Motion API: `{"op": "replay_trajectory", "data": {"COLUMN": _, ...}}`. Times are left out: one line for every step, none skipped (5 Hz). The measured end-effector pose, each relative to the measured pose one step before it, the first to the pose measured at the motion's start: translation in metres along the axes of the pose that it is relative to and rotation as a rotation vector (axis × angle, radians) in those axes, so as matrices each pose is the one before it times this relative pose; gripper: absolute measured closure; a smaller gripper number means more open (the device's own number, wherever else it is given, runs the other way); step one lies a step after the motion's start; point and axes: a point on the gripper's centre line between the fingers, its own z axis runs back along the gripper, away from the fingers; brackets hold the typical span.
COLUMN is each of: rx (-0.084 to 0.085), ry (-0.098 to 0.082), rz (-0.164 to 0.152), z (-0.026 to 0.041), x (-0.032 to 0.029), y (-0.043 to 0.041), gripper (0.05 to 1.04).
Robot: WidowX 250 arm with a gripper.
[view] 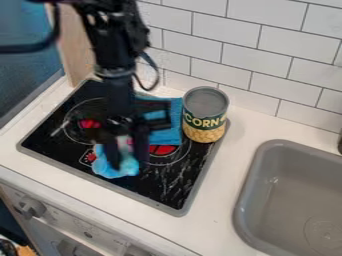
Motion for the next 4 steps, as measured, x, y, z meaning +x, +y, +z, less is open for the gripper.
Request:
{"op": "replay_trajectory", "data": {"rx": 0.0000, "ry": 0.0919, "rz": -0.0016, "z": -0.00608, "x": -0.01334, "y": -0.00561, "gripper": 0.757}}
{"op": "replay_trajectory", "data": {"rx": -0.0001, "ry": 0.0713, "rz": -0.0268, "z": -0.00538, "x": -0.01668, "y": -0.00310, "gripper": 0.757}}
{"op": "replay_trajectory", "data": {"rx": -0.0014, "ry": 0.0580, "rz": -0.0067, "z": -0.00896, "x": -0.00690, "y": 0.00023, "gripper": 0.757}}
{"op": "replay_trajectory", "data": {"rx": 0.0148, "ry": 0.0648, "rz": 0.0467, "z": -0.01352, "x": 0.00854, "y": 0.00518, "gripper": 0.757}}
